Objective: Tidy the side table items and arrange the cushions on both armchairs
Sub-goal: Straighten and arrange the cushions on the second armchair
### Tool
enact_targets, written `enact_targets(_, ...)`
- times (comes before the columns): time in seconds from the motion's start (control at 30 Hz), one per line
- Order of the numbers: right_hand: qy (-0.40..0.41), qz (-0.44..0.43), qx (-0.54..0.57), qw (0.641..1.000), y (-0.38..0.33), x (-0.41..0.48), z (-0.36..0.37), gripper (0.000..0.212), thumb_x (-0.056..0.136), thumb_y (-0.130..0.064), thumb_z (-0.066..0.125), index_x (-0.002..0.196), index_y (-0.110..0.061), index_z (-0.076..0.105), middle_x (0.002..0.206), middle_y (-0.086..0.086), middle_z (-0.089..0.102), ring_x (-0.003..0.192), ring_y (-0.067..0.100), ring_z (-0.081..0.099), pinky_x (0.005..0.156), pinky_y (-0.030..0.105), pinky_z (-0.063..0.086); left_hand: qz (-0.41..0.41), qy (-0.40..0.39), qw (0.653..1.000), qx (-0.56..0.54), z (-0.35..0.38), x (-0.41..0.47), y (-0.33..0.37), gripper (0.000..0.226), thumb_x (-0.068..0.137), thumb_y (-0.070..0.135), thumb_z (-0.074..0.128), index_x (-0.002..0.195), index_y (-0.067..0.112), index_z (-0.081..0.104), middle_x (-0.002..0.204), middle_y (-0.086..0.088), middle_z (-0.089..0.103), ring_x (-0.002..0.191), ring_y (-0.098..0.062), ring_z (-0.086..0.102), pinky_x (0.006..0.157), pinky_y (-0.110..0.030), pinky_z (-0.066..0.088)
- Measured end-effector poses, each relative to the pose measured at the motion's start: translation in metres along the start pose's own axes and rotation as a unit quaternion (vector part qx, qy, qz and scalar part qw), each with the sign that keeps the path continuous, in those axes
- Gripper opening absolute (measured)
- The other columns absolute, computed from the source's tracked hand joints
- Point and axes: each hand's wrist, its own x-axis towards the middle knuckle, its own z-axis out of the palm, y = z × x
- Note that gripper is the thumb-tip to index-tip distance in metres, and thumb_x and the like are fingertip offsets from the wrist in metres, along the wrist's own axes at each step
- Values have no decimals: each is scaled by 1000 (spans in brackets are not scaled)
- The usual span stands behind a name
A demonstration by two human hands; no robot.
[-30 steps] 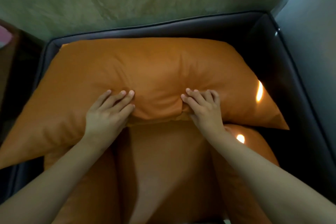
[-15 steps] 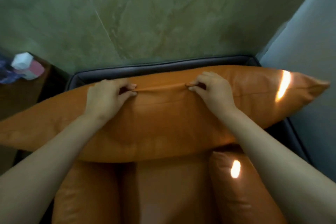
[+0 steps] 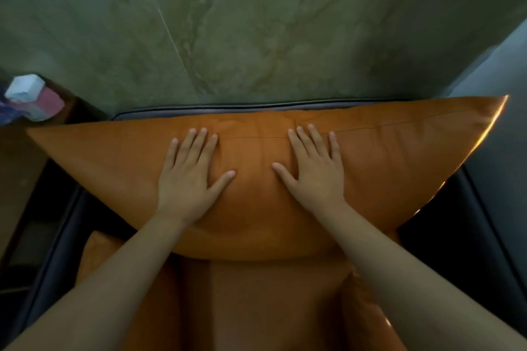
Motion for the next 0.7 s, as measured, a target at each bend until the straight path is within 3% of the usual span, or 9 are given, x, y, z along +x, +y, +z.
enact_targets(0.17, 18, 2, -3, 1000, 1, 32, 13, 70, 92, -63, 26, 143, -18, 40, 147, 2, 43, 143, 19, 25, 118, 45, 7, 1, 8, 1000, -6, 11, 35, -7, 78, 89, 68, 19, 146, 18, 35, 153, -4, 32, 145, -18, 19, 119, -41, 5)
enact_targets(0.43, 53, 6, 8, 999, 2, 59, 40, 66, 92, -58, 29, 143, -17, 41, 147, 3, 43, 143, 20, 26, 119, 44, 7, -8, 24, 1000, -15, 32, 63, -13, 75, 89, 66, 23, 146, 17, 35, 150, -5, 38, 143, -21, 26, 119, -43, 10)
enact_targets(0.7, 67, 3, 13, 998, 4, 60, 50, 66, 93, -57, 28, 144, -17, 39, 147, 5, 43, 143, 21, 26, 119, 43, 5, -2, 29, 999, -15, 41, 65, -13, 76, 89, 65, 23, 146, 16, 34, 151, -5, 36, 144, -20, 22, 119, -42, 9)
